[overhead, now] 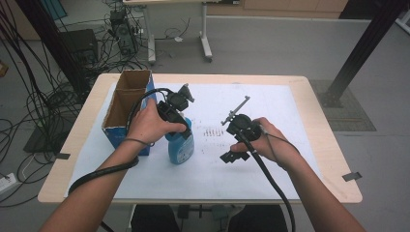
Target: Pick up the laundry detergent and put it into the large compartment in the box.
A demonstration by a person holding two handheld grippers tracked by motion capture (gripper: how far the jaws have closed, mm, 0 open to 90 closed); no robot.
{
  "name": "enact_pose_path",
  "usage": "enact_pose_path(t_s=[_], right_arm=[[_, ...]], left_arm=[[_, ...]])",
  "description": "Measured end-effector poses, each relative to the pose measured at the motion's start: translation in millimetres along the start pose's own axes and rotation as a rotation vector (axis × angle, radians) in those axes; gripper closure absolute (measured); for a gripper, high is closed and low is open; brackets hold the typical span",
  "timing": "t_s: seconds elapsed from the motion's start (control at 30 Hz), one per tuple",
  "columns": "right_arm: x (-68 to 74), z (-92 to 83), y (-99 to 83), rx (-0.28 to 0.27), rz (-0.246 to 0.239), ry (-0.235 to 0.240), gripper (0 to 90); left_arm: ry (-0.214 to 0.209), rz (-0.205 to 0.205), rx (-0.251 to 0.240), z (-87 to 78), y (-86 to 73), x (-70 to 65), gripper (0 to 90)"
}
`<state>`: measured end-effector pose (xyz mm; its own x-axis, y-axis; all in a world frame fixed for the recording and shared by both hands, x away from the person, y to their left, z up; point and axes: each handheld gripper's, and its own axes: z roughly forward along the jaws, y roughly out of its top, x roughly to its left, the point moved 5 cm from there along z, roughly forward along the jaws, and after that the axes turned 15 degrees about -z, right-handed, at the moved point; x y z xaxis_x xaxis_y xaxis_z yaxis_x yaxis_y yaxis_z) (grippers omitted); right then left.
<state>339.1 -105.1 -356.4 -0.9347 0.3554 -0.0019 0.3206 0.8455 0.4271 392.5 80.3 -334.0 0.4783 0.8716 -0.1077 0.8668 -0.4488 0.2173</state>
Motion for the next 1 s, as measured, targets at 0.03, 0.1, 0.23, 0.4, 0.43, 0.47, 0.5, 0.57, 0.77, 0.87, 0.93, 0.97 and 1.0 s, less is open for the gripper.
enact_pose_path(t_s=[0.03, 0.1, 0.23, 0.4, 0.43, 0.47, 0.5, 0.57, 0.77, 0.87, 0.93, 0.97, 1.0], right_arm=[[-0.2, 0.1, -0.1, 0.001, 0.000, -0.001, 10.7], [-0.6, 0.7, -0.4, 0.000, 0.003, 0.000, 10.7], [-0.4, 1.1, -0.5, -0.001, 0.004, 0.003, 10.7], [-1.5, 1.3, -0.9, 0.002, -0.005, 0.002, 10.7], [-1.1, 1.5, -0.6, -0.001, 0.002, 0.003, 10.7], [-1.1, 1.8, -0.6, -0.002, 0.003, 0.005, 10.7], [-1.3, 1.7, -0.6, 0.000, 0.003, 0.005, 10.7], [-2.0, 1.5, -0.9, 0.001, 0.000, 0.003, 10.7], [-3.9, -0.8, -2.7, 0.010, 0.002, -0.004, 10.7], [-4.9, -2.1, -4.1, 0.010, 0.007, -0.007, 10.7], [-5.5, -2.6, -5.3, 0.010, 0.008, -0.008, 10.7], [-6.1, -2.9, -6.0, 0.011, 0.004, -0.008, 10.7], [-6.4, -3.1, -6.2, 0.012, 0.007, -0.010, 10.7]], left_arm=[[0.000, 0.000, 0.000, 0.0, 0.0, 0.0, 37.5], [-0.001, 0.000, -0.002, 0.0, 0.0, 0.0, 37.5], [0.000, -0.002, -0.003, 0.1, -0.2, -0.2, 37.5], [0.004, -0.005, -0.002, 0.2, 0.2, -0.6, 37.6], [0.003, -0.005, -0.002, 0.1, 0.4, -0.9, 37.6], [0.003, -0.005, -0.004, 0.2, 0.6, -1.0, 37.6], [0.003, -0.006, -0.004, 0.1, 0.7, -1.0, 37.6], [0.004, -0.006, -0.002, 0.0, 0.8, -1.7, 37.7], [0.006, 0.003, -0.003, -4.4, 3.4, -4.7, 37.8], [-0.001, 0.004, -0.014, -12.3, 6.9, -7.2, 37.8], [-0.004, 0.005, -0.024, -20.9, 10.2, -10.0, 37.8], [-0.002, 0.008, -0.028, -24.1, 11.4, -10.9, 37.8], [-0.002, 0.011, -0.032, -28.5, 13.0, -12.3, 37.8]])
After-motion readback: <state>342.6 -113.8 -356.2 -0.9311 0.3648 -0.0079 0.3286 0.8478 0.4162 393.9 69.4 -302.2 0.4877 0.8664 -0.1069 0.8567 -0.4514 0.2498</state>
